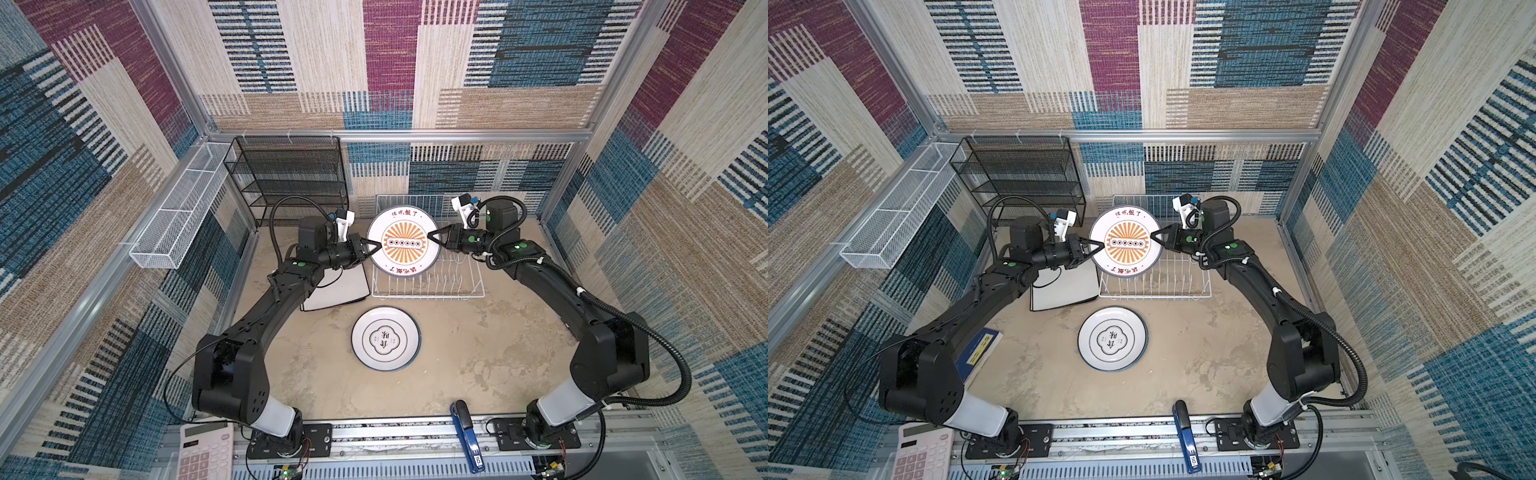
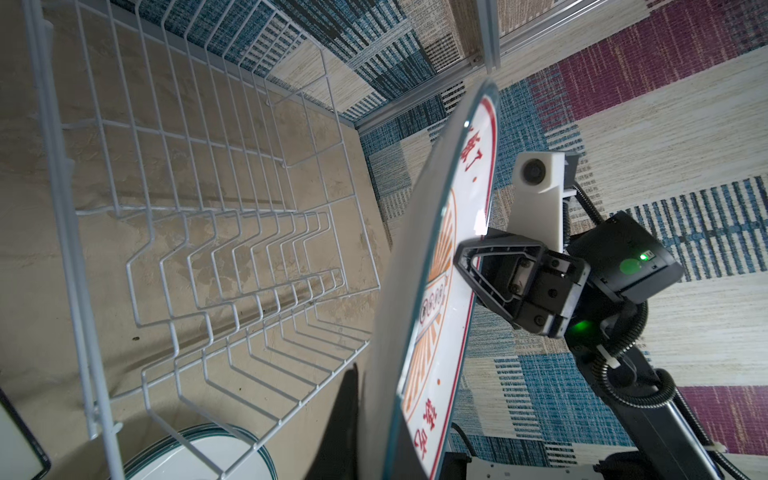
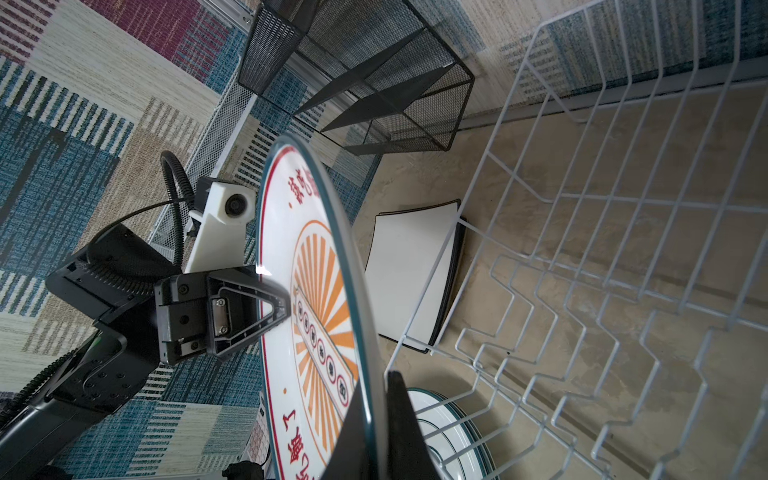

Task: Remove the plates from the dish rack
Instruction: 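Lower the sunburst plate onto the floor stack with the left gripper while the right releases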

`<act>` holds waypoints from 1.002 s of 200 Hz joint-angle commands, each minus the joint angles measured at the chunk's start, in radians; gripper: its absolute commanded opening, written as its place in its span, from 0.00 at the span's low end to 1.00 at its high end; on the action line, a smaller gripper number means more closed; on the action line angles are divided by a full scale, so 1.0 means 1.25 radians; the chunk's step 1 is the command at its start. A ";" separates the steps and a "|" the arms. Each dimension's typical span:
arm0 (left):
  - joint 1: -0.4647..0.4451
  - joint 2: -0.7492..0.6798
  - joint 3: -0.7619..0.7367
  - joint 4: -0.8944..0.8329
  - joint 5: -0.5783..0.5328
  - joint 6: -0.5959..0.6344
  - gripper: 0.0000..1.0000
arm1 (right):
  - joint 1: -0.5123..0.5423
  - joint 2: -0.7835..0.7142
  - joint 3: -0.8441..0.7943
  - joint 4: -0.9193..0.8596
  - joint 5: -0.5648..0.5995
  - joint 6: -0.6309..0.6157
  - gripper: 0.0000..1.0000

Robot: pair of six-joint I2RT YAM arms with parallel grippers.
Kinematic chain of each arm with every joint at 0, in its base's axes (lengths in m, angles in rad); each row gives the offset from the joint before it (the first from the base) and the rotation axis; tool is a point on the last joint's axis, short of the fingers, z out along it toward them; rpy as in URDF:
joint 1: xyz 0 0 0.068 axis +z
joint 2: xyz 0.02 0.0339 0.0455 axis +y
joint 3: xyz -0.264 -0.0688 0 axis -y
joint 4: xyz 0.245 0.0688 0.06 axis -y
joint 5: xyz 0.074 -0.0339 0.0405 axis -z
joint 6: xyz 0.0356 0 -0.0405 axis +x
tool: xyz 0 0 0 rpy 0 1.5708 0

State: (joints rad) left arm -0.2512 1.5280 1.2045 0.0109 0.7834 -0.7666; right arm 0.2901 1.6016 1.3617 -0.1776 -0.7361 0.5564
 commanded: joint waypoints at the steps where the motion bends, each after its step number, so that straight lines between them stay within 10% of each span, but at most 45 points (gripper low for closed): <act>1: -0.001 0.002 0.013 0.002 0.014 0.022 0.00 | 0.001 -0.009 -0.003 0.028 -0.010 0.004 0.03; 102: 0.008 -0.072 0.065 -0.182 -0.072 0.068 0.00 | 0.003 -0.129 -0.053 0.017 0.148 -0.148 1.00; 200: 0.023 -0.274 -0.022 -0.385 -0.145 0.124 0.00 | 0.038 -0.317 -0.215 0.036 0.127 -0.504 0.99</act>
State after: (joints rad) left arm -0.2268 1.2289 1.2148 -0.4004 0.6262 -0.6476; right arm 0.3237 1.2461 1.1252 -0.1543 -0.5503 0.0929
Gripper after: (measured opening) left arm 0.089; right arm 0.993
